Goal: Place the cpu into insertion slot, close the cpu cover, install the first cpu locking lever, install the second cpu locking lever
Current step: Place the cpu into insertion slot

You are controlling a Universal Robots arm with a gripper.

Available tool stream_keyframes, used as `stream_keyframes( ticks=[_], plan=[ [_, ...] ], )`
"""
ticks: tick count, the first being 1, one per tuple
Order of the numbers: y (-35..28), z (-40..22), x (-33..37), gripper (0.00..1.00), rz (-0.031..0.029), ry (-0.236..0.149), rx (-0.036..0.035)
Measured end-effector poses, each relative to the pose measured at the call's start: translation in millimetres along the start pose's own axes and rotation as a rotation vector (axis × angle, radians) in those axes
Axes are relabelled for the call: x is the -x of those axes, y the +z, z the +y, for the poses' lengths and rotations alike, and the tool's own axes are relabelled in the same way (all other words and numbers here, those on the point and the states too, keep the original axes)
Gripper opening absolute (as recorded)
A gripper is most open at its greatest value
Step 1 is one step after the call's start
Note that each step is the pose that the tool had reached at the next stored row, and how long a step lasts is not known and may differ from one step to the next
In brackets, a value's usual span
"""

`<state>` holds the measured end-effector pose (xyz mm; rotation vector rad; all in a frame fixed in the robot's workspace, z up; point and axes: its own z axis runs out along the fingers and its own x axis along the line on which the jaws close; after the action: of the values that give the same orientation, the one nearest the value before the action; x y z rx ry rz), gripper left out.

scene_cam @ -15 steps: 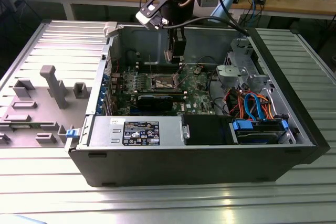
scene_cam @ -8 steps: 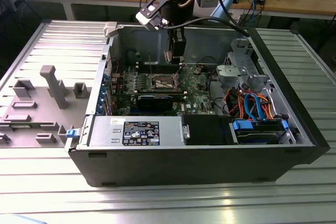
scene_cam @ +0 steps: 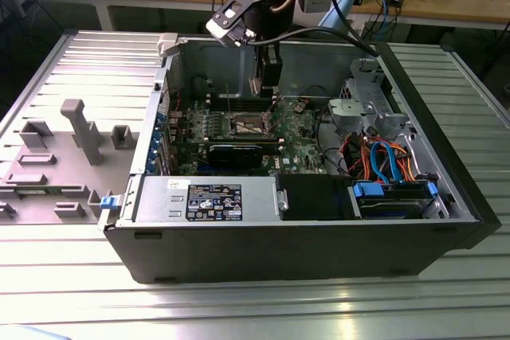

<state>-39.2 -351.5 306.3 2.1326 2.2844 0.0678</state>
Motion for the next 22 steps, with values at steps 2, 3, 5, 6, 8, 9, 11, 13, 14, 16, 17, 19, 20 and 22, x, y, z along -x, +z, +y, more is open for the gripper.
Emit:
stream_keyframes(
  ticks=[2, 3, 5, 6, 8, 9, 11, 13, 14, 16, 17, 19, 20, 22],
  plan=[
    [0.3, 0.0, 0.0, 0.55, 0.0000, 0.000, 0.0000],
    [0.4, 0.0, 0.0, 0.55, 0.0000, 0.000, 0.0000],
    [0.6, 0.0, 0.0, 0.55, 0.0000, 0.000, 0.0000],
    [0.8, 0.0, 0.0, 0.55, 0.0000, 0.000, 0.0000],
    [1.4, -0.1, 0.0, 0.55, 0.0001, 0.000, 0.0000],
    [1.5, -0.1, 0.0, 0.55, 0.0000, 0.000, 0.0000],
    [1.9, -0.1, 0.0, 0.55, 0.0000, 0.000, 0.0000],
    [2.4, -0.1, 0.1, 0.55, -0.0001, 0.000, 0.0000],
    [2.7, -0.1, 0.0, 0.55, 0.0000, 0.000, 0.0000],
    [3.3, -0.1, 0.1, 0.55, 0.0000, 0.000, 0.0000],
    [3.4, -0.2, 0.1, 0.55, -0.0001, 0.000, 0.0000],
    [3.7, -0.2, 0.1, 0.55, 0.0000, 0.000, 0.0000],
    [3.9, -0.2, 0.1, 0.55, 0.0000, 0.000, 0.0000],
    [4.4, -0.2, 0.1, 0.55, 0.0000, 0.000, 0.0000]
  ],
)
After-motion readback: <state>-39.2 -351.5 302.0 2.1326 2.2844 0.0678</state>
